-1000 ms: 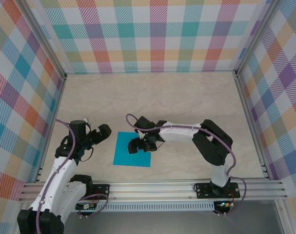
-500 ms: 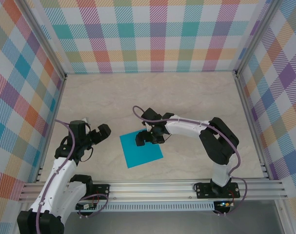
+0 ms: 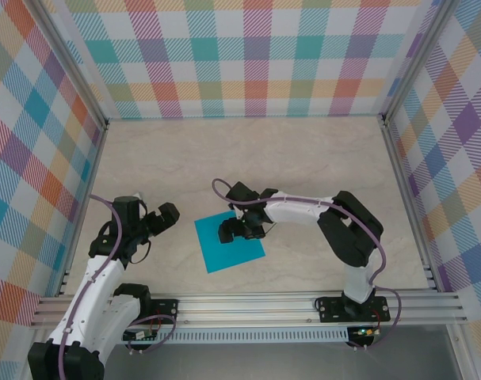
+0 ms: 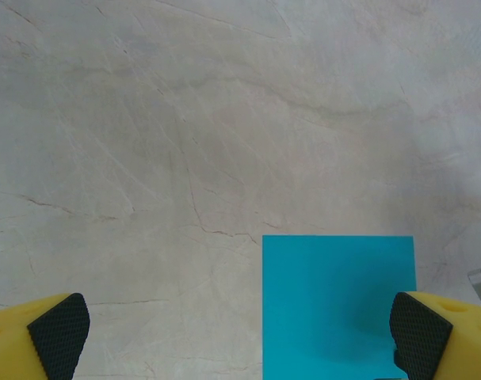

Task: Fold a paper plane with a square sheet of paper (pick it up from the middle)
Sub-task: Move the square sheet of paper to the center of the table.

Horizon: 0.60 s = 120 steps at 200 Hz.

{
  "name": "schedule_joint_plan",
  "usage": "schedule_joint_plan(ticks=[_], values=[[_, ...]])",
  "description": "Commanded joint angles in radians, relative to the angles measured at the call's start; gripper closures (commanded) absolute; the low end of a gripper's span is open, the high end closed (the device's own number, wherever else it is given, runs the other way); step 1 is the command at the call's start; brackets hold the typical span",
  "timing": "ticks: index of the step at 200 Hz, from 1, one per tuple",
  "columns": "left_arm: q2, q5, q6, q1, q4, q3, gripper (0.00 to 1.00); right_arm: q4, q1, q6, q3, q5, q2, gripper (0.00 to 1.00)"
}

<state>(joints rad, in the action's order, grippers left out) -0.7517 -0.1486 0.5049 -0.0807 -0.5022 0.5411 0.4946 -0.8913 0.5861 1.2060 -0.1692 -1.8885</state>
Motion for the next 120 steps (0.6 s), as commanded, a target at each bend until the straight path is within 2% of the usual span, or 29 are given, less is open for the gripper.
schedule_joint_plan(ticks=[1,75,120], values=[[-0.012,-0.002,-0.006,0.018,-0.029,0.032,0.0,0.061,0.04,-0.046,-0.041,0.072,0.0,0.15],[-0.104,-0.062,0.053,0.006,0.031,0.035,0.0,0.05,0.24,-0.083,-0.134,0.08,0.072,0.15],[-0.173,-0.041,0.096,-0.092,0.088,0.04,0.0,0.043,0.291,-0.061,-0.156,0.078,0.106,0.15]])
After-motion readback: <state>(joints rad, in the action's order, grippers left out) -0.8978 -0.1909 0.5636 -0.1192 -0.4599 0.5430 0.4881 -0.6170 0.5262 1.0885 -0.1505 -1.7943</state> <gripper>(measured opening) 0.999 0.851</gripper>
